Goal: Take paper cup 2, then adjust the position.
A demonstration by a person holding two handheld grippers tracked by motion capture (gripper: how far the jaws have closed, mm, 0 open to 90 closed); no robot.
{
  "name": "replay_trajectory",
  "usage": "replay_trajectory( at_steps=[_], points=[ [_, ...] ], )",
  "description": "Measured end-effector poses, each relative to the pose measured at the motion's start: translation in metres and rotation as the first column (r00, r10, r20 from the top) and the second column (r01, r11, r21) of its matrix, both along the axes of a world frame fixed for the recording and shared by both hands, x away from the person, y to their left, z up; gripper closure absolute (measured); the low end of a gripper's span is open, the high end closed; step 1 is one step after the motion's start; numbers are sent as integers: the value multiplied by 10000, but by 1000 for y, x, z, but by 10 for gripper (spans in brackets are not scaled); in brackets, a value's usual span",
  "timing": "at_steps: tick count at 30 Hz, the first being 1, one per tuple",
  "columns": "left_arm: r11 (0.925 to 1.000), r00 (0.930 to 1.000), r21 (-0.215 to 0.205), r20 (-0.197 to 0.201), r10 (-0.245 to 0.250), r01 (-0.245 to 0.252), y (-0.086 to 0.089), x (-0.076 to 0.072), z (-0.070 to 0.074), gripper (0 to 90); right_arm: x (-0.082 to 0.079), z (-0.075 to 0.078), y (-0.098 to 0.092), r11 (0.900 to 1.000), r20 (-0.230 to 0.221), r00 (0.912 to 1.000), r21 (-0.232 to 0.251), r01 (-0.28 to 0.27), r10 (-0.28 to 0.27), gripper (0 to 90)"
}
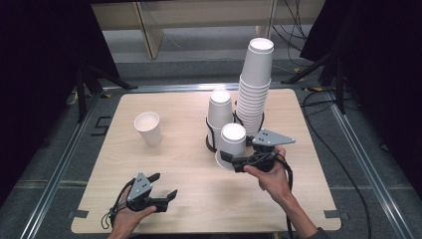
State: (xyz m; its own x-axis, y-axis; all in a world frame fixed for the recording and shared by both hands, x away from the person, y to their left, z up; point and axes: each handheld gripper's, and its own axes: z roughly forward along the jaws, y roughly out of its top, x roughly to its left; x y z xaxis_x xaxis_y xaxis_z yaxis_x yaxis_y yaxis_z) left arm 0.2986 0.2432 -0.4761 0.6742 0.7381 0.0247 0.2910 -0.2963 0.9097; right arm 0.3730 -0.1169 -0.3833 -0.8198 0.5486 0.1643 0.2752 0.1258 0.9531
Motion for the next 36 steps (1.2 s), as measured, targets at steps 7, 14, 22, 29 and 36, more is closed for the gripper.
replay_trajectory(
  at_steps=[7,14,22,29,36],
  points=[
    [10000,10000,62,3,-4,4,0,-1,1,143,-3,-13,14,9995,-114,9994,-106,-314,312,166],
    [10000,10000,-84,-8,-16,16,-2,-1,1,143,-5,-23,24,9984,-343,9979,-130,-550,545,166],
    [9995,9999,-290,-14,-103,102,-2,-2,0,143,-8,-32,36,9964,-358,9962,-271,-799,789,166],
    [9943,9996,-1026,-37,-288,282,-4,-4,3,143,-8,-37,52,9923,-139,9927,-309,-1202,1198,166],
    [9806,9978,-1845,98,-660,667,-12,-7,7,143,-9,-42,65,9896,-262,9905,-470,-1358,1347,166]
  ],
)
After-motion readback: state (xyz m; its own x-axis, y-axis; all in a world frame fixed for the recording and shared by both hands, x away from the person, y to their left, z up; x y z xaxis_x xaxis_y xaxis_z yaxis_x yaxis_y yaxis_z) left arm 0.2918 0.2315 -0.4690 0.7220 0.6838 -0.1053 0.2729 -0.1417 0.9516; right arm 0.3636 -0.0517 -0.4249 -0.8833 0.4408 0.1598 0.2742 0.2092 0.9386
